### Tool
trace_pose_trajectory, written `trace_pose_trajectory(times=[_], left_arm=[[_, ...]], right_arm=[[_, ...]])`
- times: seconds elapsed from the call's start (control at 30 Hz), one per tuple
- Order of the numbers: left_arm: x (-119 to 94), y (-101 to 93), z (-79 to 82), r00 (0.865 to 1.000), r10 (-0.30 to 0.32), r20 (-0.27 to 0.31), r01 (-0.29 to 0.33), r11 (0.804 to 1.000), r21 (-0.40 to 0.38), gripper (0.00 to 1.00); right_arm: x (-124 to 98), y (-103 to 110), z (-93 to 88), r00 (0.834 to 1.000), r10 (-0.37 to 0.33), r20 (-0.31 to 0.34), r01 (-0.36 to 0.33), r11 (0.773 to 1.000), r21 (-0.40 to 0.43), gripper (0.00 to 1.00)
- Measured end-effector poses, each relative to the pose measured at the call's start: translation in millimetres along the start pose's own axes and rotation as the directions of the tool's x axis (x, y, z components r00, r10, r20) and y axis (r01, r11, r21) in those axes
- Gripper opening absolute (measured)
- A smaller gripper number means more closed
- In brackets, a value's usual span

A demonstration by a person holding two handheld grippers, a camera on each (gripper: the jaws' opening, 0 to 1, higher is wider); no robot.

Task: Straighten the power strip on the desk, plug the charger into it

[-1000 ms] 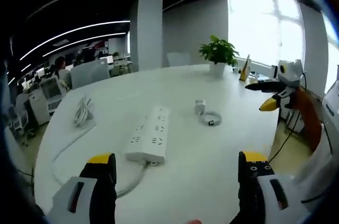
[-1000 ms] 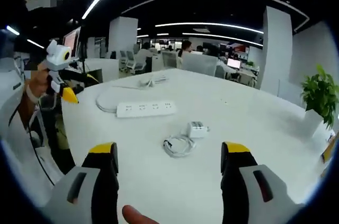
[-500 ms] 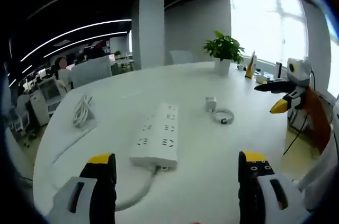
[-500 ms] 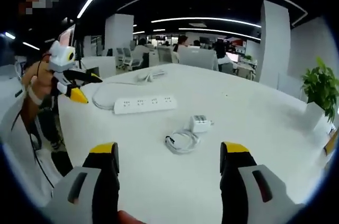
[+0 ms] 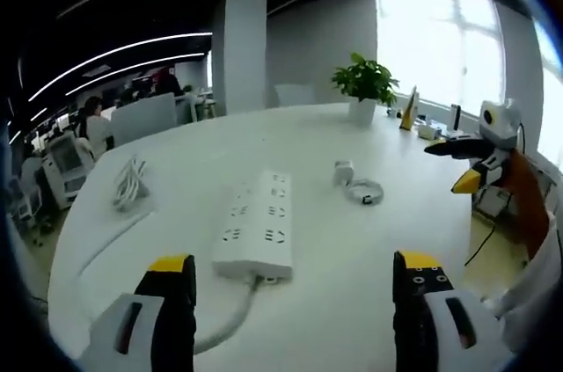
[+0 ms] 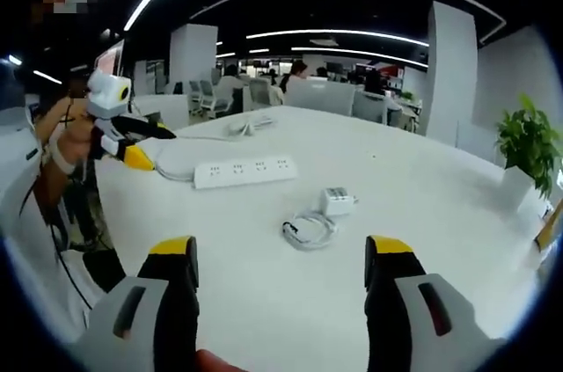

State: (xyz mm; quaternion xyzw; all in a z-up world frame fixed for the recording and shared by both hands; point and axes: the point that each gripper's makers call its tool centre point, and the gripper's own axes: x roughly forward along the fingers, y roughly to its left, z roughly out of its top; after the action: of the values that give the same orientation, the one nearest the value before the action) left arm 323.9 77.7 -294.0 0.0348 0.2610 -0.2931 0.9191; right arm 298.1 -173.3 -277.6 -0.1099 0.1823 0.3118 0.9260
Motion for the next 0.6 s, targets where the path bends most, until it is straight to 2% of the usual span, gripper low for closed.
trace_pose_trajectory(times=[0.1,0.27,0.37,0.6], left_arm=[[8.6,0.0,2.5,1.000,-0.019,0.000,0.019,1.000,0.001,0.93],[19.2,7.8,0.1,0.999,-0.001,-0.034,0.003,0.999,0.035,0.93],[26.9,14.8,1.9,0.999,0.005,-0.037,-0.004,1.000,0.030,0.93],[55.7,23.5,-2.9,0.997,0.005,-0.082,-0.001,0.999,0.042,0.92]], right_arm=[[2.0,1.1,-4.2,1.000,0.002,-0.006,-0.002,1.000,0.006,0.76],[3.3,3.6,-6.3,1.000,0.011,-0.011,-0.011,1.000,0.015,0.76],[2.5,3.9,-6.5,1.000,0.012,-0.012,-0.012,1.000,0.015,0.76],[-1.0,2.8,-9.8,1.000,0.013,-0.009,-0.012,1.000,0.025,0.75]])
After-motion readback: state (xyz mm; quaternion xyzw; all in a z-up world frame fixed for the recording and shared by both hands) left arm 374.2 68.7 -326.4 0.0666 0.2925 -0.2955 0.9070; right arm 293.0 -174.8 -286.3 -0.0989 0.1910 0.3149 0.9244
